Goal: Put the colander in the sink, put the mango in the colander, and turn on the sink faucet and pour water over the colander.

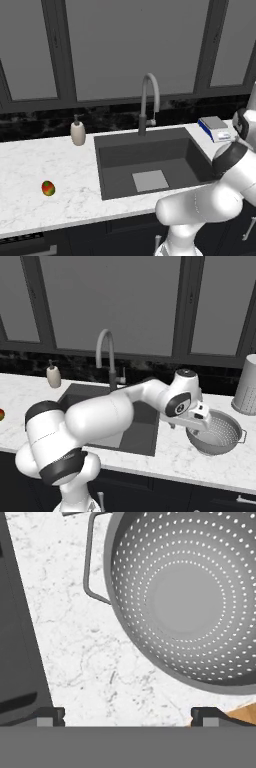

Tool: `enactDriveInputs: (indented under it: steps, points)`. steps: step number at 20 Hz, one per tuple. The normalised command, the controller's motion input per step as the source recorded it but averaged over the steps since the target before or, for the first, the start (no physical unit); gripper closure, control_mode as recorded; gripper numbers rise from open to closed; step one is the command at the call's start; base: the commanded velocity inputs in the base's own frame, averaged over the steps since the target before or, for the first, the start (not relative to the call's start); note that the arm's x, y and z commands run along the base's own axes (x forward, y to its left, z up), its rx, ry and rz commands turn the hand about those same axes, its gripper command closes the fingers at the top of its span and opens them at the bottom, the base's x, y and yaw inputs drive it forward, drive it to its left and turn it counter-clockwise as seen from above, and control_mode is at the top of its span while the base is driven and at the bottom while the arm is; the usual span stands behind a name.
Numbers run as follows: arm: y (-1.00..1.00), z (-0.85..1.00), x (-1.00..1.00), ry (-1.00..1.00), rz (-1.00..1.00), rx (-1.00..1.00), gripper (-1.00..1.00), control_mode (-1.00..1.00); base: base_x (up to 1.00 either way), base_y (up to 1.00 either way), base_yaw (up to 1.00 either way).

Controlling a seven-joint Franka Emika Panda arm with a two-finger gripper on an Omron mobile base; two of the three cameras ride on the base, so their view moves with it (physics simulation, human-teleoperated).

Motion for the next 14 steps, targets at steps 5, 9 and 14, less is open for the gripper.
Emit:
enactDriveInputs:
  steps: [5, 9, 14]
  points:
    - [-0.14, -0.17, 0.05, 0.00, 0.03, 0.00, -1.00, -1.00, 0.00, 0.00, 0.00]
    - [-0.09, -0.10, 0.15, 0.00, 0.02, 0.00, -1.00, -1.00, 0.00, 0.00, 0.00]
    - [-0.11, -0.05, 0.14, 0.00, 0.05, 0.00, -1.00, -1.00, 0.00, 0.00, 0.00]
